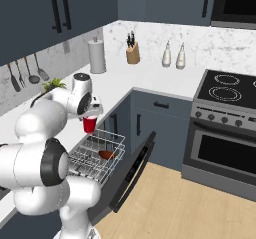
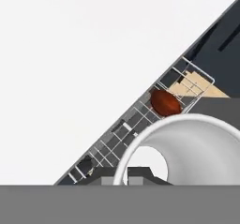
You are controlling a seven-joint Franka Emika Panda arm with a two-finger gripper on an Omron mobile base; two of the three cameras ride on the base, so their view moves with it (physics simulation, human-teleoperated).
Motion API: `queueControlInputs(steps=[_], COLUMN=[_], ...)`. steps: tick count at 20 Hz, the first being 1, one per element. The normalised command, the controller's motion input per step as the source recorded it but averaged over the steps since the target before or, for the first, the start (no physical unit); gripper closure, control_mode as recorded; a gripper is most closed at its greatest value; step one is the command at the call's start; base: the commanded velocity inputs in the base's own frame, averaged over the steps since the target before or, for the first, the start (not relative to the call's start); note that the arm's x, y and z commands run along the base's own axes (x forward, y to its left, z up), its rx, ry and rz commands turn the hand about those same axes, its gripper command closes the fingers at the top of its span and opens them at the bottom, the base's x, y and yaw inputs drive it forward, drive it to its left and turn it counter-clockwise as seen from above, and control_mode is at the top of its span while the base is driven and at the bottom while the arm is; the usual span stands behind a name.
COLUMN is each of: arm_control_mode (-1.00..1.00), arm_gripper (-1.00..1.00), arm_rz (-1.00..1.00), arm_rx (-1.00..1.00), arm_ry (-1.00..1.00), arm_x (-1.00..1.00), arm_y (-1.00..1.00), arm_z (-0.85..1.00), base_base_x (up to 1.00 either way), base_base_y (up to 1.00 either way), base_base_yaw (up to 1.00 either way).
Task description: Pick up the cup and bowl from the counter, place them in the dishwasher, and close the dishwasher door.
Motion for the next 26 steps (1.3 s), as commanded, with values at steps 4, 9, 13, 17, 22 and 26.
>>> queueControlInputs(steps=[4,9,13,17,22,26], arm_control_mode=[-1.0,-1.0,-1.0,-1.0,-1.0,-1.0], arm_gripper=[1.0,1.0,1.0,1.0,1.0,1.0], arm_rz=[0.05,0.07,0.17,0.24,0.26,0.2], arm_rx=[0.1,0.05,0.0,0.0,0.01,0.02], arm_ry=[-0.06,0.0,0.0,0.0,0.0,0.0], arm_x=[-0.51,-0.48,-0.3,-0.03,0.0,0.0], arm_y=[-0.19,-0.27,-0.27,-0.16,0.0,0.0], arm_z=[0.0,0.0,0.0,0.0,-0.21,-0.39], base_base_x=[0.0,0.0,0.0,0.0,0.0,0.0], base_base_y=[0.0,0.0,0.0,0.0,0.0,0.0], base_base_yaw=[0.0,0.0,0.0,0.0,0.0,0.0])
